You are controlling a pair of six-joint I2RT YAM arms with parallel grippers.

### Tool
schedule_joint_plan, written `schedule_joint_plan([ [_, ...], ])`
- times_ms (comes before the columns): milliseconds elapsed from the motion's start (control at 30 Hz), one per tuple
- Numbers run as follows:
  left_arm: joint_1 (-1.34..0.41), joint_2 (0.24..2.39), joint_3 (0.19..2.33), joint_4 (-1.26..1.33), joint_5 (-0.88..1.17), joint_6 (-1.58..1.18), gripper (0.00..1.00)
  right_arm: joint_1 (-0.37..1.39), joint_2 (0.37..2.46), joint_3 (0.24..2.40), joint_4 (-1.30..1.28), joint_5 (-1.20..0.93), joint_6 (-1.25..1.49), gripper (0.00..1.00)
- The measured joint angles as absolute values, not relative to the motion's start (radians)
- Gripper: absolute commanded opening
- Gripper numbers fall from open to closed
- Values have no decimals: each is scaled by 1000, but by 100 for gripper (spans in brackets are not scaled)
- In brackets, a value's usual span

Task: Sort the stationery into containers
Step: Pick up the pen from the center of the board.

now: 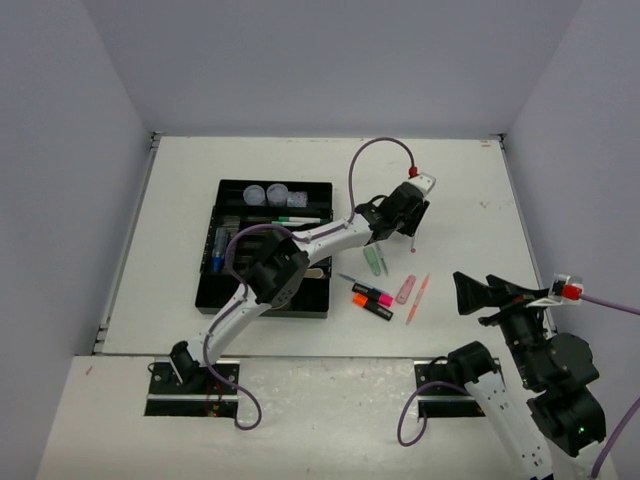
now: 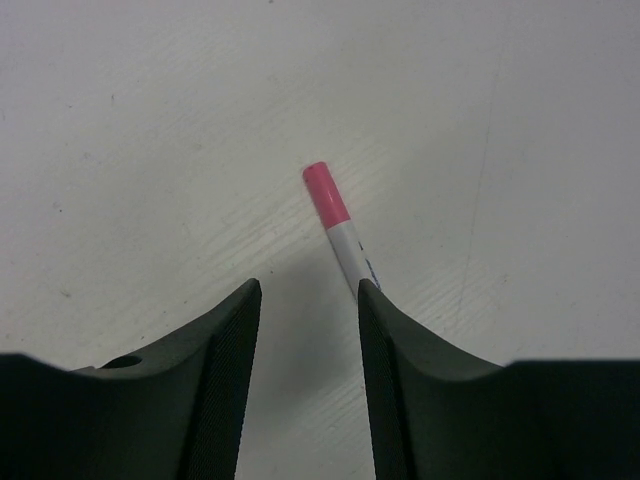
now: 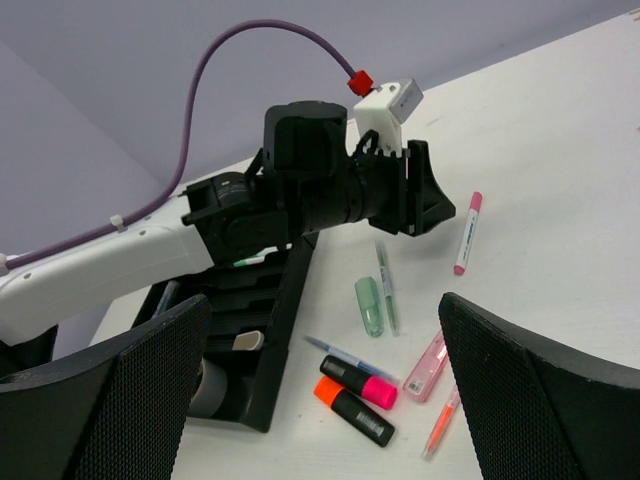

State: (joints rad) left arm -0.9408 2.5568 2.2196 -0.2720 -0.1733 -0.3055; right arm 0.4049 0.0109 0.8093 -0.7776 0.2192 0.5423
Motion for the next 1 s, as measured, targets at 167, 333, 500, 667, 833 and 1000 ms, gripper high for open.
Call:
schedule_joint_plan([
  [167, -951, 2580, 2219, -265, -185, -295, 46, 405, 11, 809, -778, 219, 542, 99],
  [333, -962, 2591, 2219, -250, -176, -294, 44, 405, 11, 809, -778, 219, 542, 99],
  [500, -970, 2612, 2219, -232, -170, -282, 40, 405, 11, 809, -778, 219, 542, 99],
  [667, -973, 2649, 2246, -210, -171, -251, 39, 405, 11, 809, -778, 219, 542, 99],
  [833, -977, 2670, 2275, -206, -182, -207, 19, 405, 11, 809, -778, 219, 542, 99],
  [1000, -983, 2674, 2280, -214, -202, -156, 0, 405, 11, 809, -778, 219, 542, 99],
])
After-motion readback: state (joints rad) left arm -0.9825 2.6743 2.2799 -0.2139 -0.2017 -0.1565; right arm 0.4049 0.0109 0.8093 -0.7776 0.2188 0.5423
